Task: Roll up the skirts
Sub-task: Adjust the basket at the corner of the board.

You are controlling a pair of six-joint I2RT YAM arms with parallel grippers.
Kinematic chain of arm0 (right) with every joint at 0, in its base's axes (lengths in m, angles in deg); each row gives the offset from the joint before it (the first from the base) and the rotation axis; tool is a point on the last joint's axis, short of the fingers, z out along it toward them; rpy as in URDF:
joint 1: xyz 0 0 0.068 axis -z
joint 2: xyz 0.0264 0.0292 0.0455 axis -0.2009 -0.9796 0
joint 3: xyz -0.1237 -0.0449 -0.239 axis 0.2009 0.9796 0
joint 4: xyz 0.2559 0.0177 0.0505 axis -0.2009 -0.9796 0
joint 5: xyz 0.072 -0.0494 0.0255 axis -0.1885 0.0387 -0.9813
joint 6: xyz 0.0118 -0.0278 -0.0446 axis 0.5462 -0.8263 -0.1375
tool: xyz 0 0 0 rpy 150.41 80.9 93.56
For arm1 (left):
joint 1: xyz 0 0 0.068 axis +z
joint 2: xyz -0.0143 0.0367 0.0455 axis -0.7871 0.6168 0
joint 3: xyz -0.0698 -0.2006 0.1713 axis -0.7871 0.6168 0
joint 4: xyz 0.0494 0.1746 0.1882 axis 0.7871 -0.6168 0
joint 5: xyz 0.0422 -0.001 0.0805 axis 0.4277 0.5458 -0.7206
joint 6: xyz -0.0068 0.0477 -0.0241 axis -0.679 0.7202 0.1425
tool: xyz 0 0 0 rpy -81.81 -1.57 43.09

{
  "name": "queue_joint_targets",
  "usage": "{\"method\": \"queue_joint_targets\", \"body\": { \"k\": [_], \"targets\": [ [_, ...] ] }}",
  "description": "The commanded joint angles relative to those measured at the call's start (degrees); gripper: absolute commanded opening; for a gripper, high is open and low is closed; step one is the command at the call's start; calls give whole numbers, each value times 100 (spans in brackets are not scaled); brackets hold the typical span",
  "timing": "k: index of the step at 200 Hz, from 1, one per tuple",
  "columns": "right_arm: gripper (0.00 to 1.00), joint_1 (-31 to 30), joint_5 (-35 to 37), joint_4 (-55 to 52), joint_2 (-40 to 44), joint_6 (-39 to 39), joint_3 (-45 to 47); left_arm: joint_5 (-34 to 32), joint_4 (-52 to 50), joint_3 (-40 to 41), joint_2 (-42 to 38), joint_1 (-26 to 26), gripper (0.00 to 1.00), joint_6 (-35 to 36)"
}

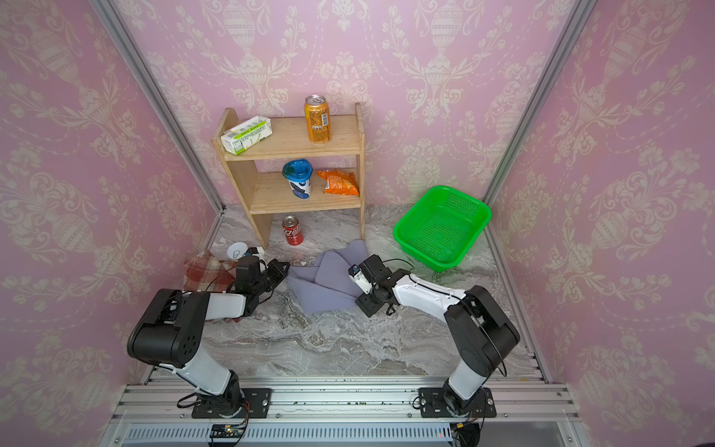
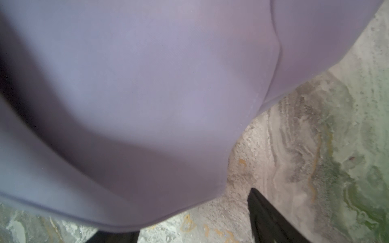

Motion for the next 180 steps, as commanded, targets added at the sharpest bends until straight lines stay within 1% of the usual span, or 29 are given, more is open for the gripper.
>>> {"method": "queue_joint_targets", "body": {
  "k": [1, 14, 23, 28, 49, 80, 98, 129, 139, 160, 180],
  "targets": [
    [55, -160, 119, -110, -244, -124, -331, 38, -280, -226, -186, 50, 7, 257],
    [30, -171, 117, -178, -309, -61, -409, 26, -308, -269, -210, 46, 7, 270],
    [8, -175, 129, -159, -270, 4, -413, 6, -328, -268, -248, 43, 7, 268],
    [0, -181, 145, -139, -201, 29, -386, -15, -335, -255, -306, 42, 6, 266],
    [0, -177, 253, -176, 183, 96, -293, -176, -520, -240, -691, 47, 0, 377],
    [0, -179, 475, -390, 1141, 244, -192, -485, -1201, -428, -1716, 45, 0, 676],
    [0, -192, 558, -622, 1783, 324, -305, -617, -1745, -664, -2393, 34, 0, 858],
    [0, -225, 814, -1338, 2534, 321, -927, -800, -2661, -1275, -3456, 0, 0, 1232],
    [0, -256, 947, -1598, 2658, 288, -1355, -818, -2871, -1449, -3703, -6, 0, 1304],
    [0, -269, 1195, -1986, 2830, 211, -1919, -808, -3307, -1869, -4011, -15, 0, 1418],
    [0, -264, 1420, -2121, 2855, 75, -2368, -884, -3609, -2281, -4087, -15, 0, 1558]
  ]
}}
